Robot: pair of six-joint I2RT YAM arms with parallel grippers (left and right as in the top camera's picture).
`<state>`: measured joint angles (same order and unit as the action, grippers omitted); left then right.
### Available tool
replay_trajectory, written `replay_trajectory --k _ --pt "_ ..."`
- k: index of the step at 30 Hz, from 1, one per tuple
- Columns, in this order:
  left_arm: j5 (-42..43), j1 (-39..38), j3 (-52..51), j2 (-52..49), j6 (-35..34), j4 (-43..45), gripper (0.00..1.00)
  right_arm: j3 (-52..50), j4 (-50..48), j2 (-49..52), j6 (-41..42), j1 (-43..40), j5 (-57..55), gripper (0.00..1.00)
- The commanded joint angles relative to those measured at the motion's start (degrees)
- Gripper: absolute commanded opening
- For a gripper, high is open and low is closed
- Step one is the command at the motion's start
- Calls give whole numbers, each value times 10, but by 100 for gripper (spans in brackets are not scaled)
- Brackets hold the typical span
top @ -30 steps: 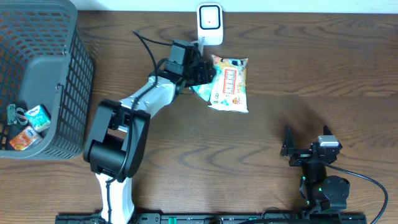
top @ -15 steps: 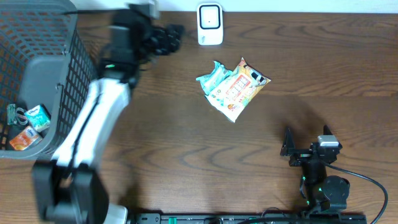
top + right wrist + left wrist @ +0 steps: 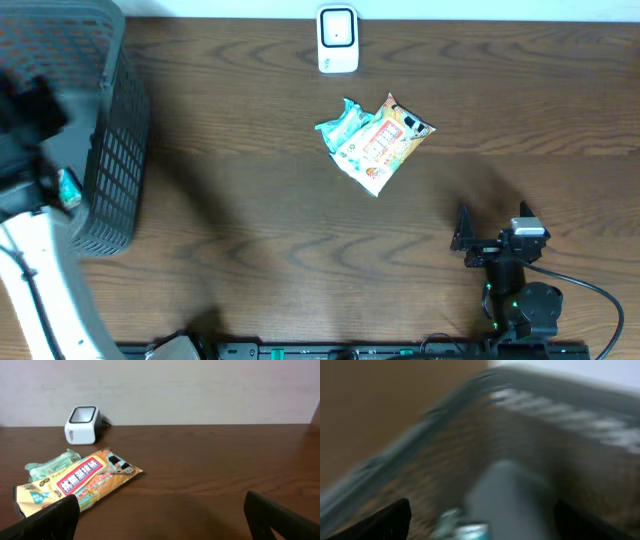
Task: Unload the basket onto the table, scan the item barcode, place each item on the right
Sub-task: 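Reach into the basket and grasp the small Kleenex tissue pack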
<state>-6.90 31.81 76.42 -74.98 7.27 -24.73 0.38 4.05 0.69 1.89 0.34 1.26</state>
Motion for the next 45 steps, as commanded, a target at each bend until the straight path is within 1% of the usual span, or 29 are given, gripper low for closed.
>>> replay_trajectory --k 1,5,8,11,12,17,18,19,20,21,22,23,25,32,36,42,43,44,45 --pt "-25 75 2 -30 19 -32 95 -1 3 -3 -7 1 -3 99" --pt "-23 111 2 -87 19 -78 95 -1 2 -3 -7 1 -3 99" --pt "-7 111 2 -124 19 -91 95 -1 3 -3 -7 1 -3 99" --pt "73 108 2 -164 20 -93 95 -1 3 -3 -7 1 -3 99" --pt "84 106 2 -172 21 -92 95 -1 2 -3 -7 1 -3 99" --pt "84 84 2 -205 47 -89 95 -1 2 -3 -7 1 -3 99" --pt "84 79 2 -210 47 -89 93 -1 3 -3 -7 1 -3 99" --pt "84 73 2 -215 47 -89 85 -1 2 -3 -7 1 -3 99" --pt "84 66 2 -222 47 -89 81 -1 3 -3 -7 1 -3 99" --pt "84 59 2 -230 47 -90 78 -1 3 -3 -7 1 -3 99" --pt "83 55 2 -236 46 -91 77 -1 2 -3 -7 1 -3 99" --pt "83 51 2 -242 46 -92 77 -1 3 -3 -7 1 -3 99" --pt "68 41 2 -260 45 -95 73 -1 3 -3 -7 1 -3 99" --pt "7 20 2 -323 45 -88 72 -1 3 -3 -7 1 -3 99" --pt "-44 20 2 -347 9 -69 72 -1 3 -3 -7 1 -3 99" --pt "-41 20 2 -381 8 -65 72 -1 3 -3 -7 1 -3 99" --pt "-41 20 2 -388 8 -64 71 -1 2 -3 -7 1 -3 99" --pt "-41 20 2 -392 7 -65 64 -1 3 -3 -7 1 -3 99" --pt "-41 20 2 -394 5 -65 54 -1 2 -3 -7 1 -3 99"
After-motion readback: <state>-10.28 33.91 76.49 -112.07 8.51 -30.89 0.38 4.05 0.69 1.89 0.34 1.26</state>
